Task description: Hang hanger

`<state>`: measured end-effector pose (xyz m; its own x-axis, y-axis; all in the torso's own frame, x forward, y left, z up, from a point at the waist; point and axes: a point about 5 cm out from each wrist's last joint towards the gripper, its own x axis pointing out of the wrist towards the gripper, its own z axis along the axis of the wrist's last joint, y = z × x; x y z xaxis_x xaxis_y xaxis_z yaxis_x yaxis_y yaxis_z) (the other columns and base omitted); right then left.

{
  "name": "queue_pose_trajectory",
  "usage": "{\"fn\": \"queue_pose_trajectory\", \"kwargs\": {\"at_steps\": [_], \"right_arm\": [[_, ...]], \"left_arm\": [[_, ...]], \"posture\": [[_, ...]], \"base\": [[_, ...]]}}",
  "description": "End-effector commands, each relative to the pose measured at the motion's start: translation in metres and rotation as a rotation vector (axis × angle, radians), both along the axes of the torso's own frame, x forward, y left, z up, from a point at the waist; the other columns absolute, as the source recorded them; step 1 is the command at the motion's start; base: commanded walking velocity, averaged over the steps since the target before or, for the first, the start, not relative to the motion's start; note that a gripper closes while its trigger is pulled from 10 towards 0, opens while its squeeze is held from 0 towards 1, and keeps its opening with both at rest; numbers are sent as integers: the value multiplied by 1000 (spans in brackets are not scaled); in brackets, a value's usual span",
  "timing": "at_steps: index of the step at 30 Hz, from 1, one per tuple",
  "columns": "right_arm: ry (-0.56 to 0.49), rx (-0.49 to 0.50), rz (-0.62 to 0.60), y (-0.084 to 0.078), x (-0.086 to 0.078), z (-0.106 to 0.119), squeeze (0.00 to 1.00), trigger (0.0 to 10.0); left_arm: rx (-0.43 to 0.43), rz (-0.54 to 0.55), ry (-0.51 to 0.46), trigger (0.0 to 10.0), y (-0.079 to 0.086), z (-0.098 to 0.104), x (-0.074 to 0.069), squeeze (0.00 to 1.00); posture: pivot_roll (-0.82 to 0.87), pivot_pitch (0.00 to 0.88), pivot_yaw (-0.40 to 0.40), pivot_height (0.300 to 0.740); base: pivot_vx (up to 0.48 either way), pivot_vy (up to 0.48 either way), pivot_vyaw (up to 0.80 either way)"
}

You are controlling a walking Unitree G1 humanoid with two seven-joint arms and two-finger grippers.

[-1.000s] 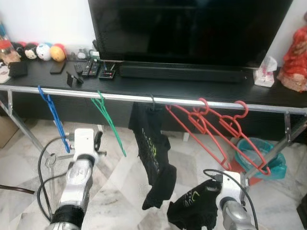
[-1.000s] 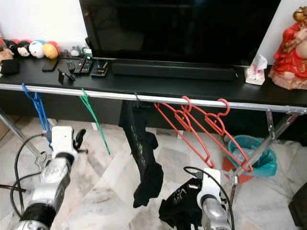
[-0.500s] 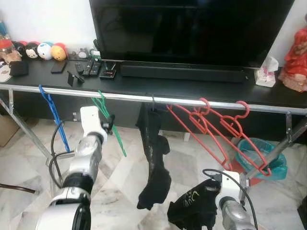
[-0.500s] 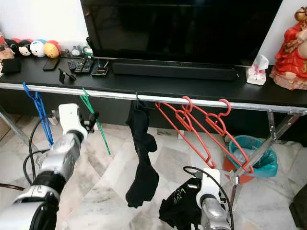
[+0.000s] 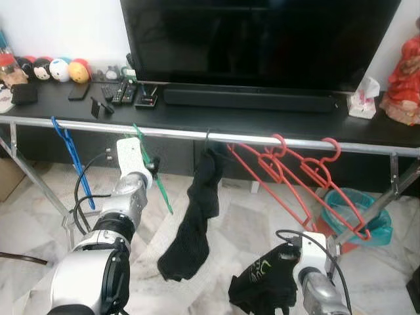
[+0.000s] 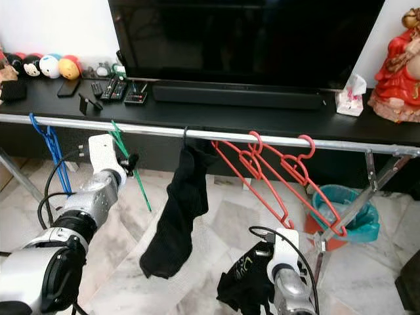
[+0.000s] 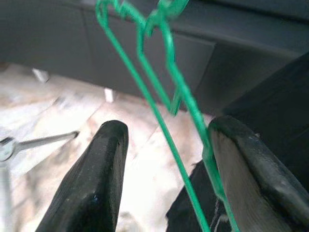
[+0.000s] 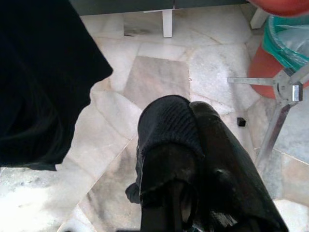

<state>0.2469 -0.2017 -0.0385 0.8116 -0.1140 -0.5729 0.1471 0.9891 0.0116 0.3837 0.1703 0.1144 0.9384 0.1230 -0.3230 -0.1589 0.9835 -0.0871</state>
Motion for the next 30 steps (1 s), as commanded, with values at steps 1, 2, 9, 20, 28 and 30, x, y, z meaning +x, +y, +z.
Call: {"fn": "queue_pose_trajectory", "kwargs": {"at_steps": [1,2,9,20,28,30], "right_arm": [[-12,3,16,3,5,3,0,10000],[-12,3,16,3,5,3,0,10000],[-11,9,26,4,6,3,0,10000],[2,17,34,5,4,1,0,10000],[14,16,33,4,2,0,0,10000],[15,17,35,4,2,0,0,10000]], "left_arm": [[20,-1,24,10000,-1,2,2,0],[20,-1,24,10000,-1,2,2,0],[24,13,35,10000,-3,2,3,0],[75,-33,23,0,-1,-6,-1,0],[75,-38,39,0,3,-13,-5,0],[84,-34,43,0,5,-14,-6,0]], "posture": [[21,0,-39,740],[21,0,-39,740],[23,0,-43,740],[24,0,-43,740],[26,0,-45,740],[27,0,-46,740]], "base": [[0,0,0],[0,0,0],[0,0,0],[0,0,0],[0,0,0],[0,0,0]]}}
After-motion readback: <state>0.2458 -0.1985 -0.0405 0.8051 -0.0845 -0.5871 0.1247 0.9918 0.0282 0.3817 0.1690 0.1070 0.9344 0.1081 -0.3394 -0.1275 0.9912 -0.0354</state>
